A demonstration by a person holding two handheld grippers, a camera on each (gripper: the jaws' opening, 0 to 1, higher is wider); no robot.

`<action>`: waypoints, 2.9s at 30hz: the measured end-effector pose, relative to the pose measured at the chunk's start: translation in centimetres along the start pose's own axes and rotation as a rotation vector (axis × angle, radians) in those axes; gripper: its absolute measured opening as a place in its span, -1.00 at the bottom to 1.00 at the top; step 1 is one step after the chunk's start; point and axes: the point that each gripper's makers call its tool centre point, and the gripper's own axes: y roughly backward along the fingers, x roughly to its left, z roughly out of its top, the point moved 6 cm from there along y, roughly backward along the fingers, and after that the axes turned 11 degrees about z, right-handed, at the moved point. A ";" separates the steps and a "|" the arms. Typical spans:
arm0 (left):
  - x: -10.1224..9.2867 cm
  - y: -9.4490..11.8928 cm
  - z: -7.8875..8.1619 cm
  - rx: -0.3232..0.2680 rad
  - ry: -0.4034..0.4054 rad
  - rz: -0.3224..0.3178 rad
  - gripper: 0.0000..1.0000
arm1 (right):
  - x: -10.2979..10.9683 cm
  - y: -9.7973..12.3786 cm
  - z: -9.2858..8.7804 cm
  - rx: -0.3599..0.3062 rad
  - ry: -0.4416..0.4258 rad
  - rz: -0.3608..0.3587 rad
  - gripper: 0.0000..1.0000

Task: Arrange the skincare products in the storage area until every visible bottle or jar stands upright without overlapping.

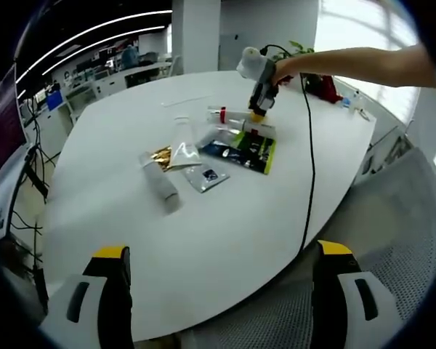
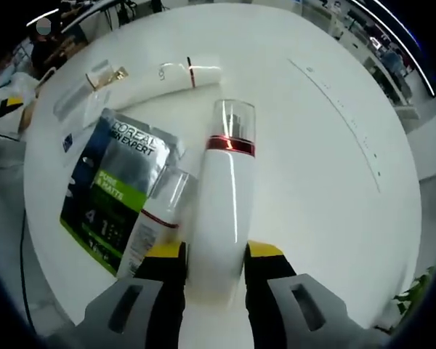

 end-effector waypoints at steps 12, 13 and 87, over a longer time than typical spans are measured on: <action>0.0 -0.1 -0.1 0.008 -0.005 0.002 0.96 | 0.3 -0.1 -0.2 0.014 -0.034 0.031 -0.38; 0.0 -0.1 -0.1 0.008 -0.006 0.002 0.96 | 0.7 -0.2 -0.2 0.018 -0.034 0.030 -0.38; -0.3 0.3 0.4 -0.020 -0.002 -0.004 0.93 | 3.0 0.4 -2.9 -0.466 -0.514 0.217 -0.51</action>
